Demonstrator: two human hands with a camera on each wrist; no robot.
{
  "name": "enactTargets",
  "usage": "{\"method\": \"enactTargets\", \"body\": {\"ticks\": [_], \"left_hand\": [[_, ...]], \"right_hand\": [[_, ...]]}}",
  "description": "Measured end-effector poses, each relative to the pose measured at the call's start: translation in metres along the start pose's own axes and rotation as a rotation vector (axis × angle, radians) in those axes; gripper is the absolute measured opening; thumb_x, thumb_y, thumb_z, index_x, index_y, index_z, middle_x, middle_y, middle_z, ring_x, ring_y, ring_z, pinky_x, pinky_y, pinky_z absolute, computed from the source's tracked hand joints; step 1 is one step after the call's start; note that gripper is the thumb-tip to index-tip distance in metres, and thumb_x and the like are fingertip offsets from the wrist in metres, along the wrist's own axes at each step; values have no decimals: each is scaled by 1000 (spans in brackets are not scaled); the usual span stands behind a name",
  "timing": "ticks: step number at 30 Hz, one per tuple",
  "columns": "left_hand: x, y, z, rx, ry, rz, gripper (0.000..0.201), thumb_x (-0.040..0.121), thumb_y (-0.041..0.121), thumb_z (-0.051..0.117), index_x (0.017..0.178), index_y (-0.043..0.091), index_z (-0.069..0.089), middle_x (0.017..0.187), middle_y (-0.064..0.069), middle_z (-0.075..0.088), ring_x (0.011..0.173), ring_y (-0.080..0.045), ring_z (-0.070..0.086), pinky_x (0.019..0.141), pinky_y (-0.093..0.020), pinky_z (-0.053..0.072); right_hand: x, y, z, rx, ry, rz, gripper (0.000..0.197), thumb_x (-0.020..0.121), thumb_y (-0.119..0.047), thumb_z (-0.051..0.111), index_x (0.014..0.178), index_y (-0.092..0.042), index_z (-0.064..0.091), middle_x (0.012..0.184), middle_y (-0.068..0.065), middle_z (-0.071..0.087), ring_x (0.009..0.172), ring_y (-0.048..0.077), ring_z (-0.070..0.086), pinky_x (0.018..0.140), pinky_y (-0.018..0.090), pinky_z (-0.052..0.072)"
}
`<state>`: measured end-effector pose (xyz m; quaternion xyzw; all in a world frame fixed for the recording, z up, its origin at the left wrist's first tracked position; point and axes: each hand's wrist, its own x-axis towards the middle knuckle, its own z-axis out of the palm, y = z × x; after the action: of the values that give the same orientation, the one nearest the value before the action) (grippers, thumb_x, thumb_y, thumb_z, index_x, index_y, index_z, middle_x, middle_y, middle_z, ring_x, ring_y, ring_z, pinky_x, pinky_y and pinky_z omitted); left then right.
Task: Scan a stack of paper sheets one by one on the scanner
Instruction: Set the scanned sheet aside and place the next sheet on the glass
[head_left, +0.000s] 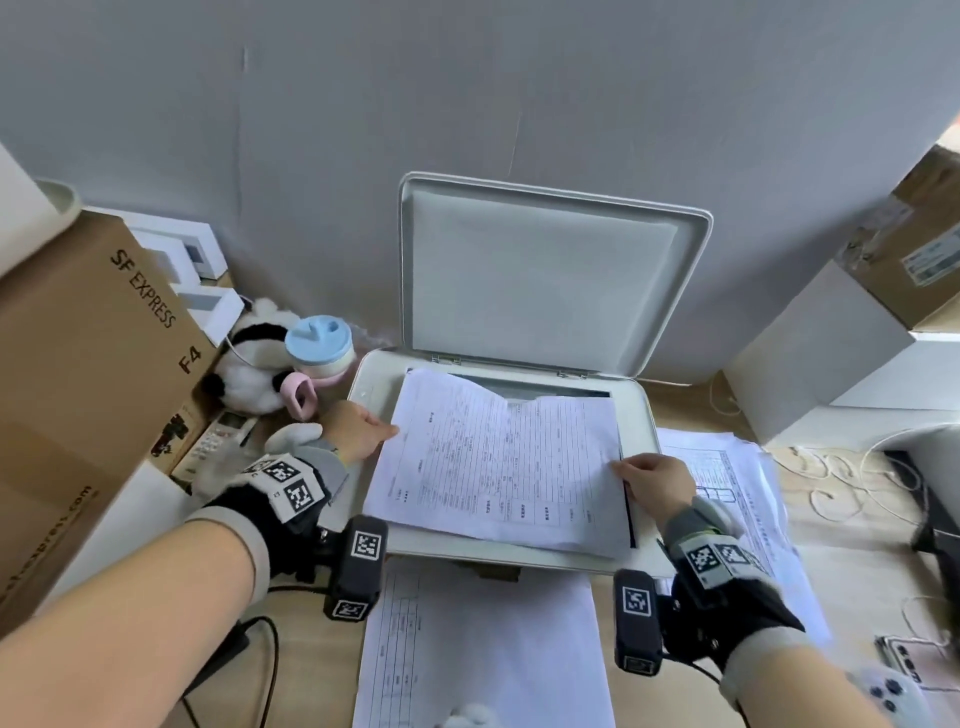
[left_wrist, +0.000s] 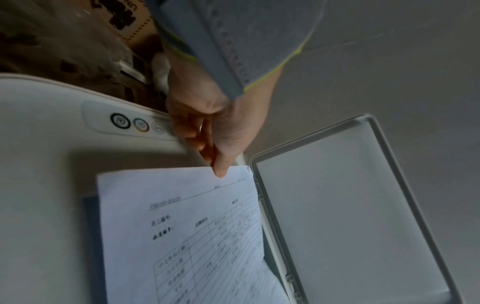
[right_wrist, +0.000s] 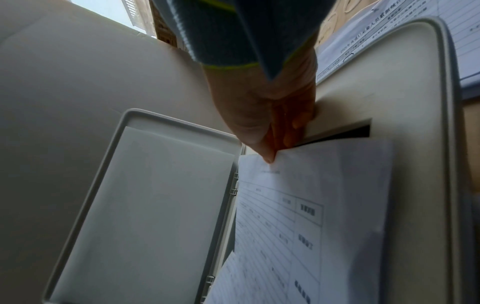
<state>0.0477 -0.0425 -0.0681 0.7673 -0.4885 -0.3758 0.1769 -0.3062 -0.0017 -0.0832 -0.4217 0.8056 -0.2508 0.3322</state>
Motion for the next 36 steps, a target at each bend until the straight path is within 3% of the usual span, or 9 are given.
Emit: {"method": "enactTargets", "body": {"ticks": [2,4,7,11,26,29,31,34,36], "left_hand": [[2,4,1,53,11,-8,24,81,26,72,80,3,67,80,-7,63,76,-20,55,68,-24,37],[4,6,2,104,16,-18,27,80,27,73,84,1,70,83,-9,67,74,-19,55,67,-24,38],[5,7,6,115,23,-17,28,78,26,74,79,-2,69,89,-16,71,64,-17,50,61,-23,35],[10,4,11,122,26,-16,25,77,28,74,60,18,59,87,-5,71,75,-20,59,67,-24,40],[18,6,14,114,72,39,25,75,23,74,64,20,52,79,0,63,77,-20,57,68,-26,39],[19,22,5,11,144,89,22,76,22,72,78,18,52,70,3,53,78,-23,54,70,-27,36],[24,42,-6,-147,158,139,25,79,15,68,97,16,50,75,1,51,84,-30,57,74,-31,40],[39,78,-29,-291,217,225,56,79,4,61,131,15,43,109,-9,56,110,-32,56,85,-34,46],[47,102,-43,-306,235,276,75,78,1,59,144,20,29,135,-13,43,120,-30,50,94,-40,48]], "right_hand": [[1,-4,-1,-26,13,9,20,82,-30,68,64,-28,61,67,-10,61,73,17,58,65,24,42],[2,-6,-2,-53,13,12,22,82,-31,68,62,-29,60,67,-9,61,71,16,56,63,24,40],[5,-6,-3,-71,19,14,21,82,-32,67,63,-29,61,68,-9,62,68,13,55,59,23,40],[7,-7,-3,-111,37,31,13,82,-32,65,73,-24,66,67,-8,61,63,8,52,51,20,34],[10,-11,1,-133,71,63,23,81,-35,64,68,-17,61,64,-3,58,58,13,49,52,22,33],[15,-5,0,-64,98,54,34,85,-36,58,67,-8,62,59,4,55,58,20,49,60,28,39],[17,0,-2,63,88,61,34,88,-32,56,70,-6,65,60,4,57,59,21,52,65,32,46],[16,4,-9,226,66,89,29,92,-24,52,69,-12,63,61,1,57,55,16,51,56,26,42],[14,6,-14,289,77,101,28,93,-20,50,68,-12,61,61,3,55,53,16,48,53,23,37]]}}
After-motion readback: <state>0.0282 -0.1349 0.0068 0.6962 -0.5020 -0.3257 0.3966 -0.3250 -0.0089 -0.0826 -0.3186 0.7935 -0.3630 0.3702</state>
